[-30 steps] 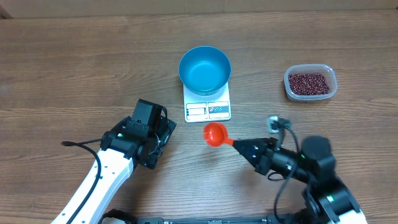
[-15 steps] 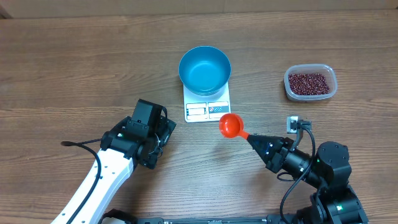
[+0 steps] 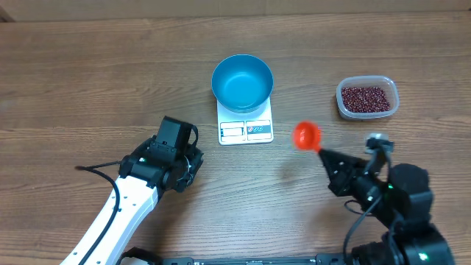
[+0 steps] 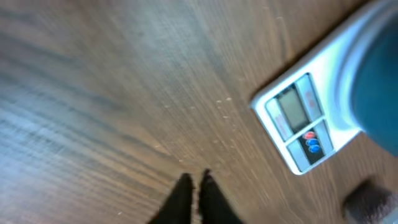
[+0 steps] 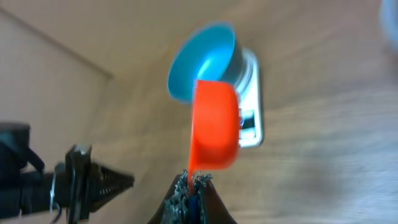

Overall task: Scoop item into bowl and weigh 150g on scale
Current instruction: 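Pull the red scoop rightward with the right gripper, away from left, then move the left gripper forward to the scale's buttons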

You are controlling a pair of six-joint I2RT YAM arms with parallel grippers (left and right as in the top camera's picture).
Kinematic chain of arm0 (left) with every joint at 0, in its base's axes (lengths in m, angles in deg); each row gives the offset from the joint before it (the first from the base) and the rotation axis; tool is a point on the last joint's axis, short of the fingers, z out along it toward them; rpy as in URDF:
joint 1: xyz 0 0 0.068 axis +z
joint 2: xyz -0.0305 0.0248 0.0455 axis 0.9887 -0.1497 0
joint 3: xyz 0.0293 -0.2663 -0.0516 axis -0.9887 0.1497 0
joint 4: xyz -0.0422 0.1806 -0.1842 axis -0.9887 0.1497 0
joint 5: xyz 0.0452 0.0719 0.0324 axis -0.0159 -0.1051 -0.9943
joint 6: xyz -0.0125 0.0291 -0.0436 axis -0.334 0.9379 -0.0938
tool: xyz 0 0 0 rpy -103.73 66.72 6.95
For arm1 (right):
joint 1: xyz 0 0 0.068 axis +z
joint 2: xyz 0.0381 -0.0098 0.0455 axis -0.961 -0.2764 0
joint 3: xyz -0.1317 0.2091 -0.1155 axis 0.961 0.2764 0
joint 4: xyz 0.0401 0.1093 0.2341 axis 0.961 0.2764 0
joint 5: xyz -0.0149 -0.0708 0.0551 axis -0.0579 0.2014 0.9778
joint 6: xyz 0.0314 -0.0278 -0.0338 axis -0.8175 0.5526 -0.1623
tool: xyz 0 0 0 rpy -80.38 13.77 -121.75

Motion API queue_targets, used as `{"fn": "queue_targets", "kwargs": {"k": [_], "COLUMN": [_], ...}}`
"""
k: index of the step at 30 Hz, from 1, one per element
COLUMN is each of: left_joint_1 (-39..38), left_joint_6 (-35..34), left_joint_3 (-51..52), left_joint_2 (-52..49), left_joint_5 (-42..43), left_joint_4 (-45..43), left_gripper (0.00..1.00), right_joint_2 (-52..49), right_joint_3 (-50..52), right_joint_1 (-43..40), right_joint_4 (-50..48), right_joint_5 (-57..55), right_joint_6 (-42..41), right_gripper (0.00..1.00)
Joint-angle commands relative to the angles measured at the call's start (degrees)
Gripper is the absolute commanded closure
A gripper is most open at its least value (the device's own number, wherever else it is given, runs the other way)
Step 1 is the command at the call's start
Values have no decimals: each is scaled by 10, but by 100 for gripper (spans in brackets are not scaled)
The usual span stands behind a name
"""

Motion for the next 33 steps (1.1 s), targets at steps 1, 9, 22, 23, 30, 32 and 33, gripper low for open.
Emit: {"fn": "queue_targets", "kwargs": {"k": [1,9,22,23,30,32,33], "left_joint_1": [0,-16,-197,-208,-233,-233,-233], "left_joint_6": [54,142,476,505,674,666,665], "left_joint_3": [-5,-6,-6,-6,-6,-6,-6], "left_joint_2": [5,5,5,5,5,5,5], "left_joint_5": [13,56,-95,-108,-133,-130,-127], "left_joint_4": [-22,-106,-257,-266,-280,-266,-263], "left_gripper": [96,97,96,96,96,96,96], "right_joint_2": [4,4,4,4,4,4,4], "right_joint_3": [-49,-52,-52,-52,-52,-52,-52], "right_joint_1": [-3,-3,-3,-3,-3,-3,-3], "right_joint_4": [30,39,39,39,51,56,57], "right_joint_5": [-96,-100,-118,-118,-144,-148,-149], "right_joint_6": [26,26,26,26,26,26,26], "right_gripper": [96,96,96,96,96,96,96]}}
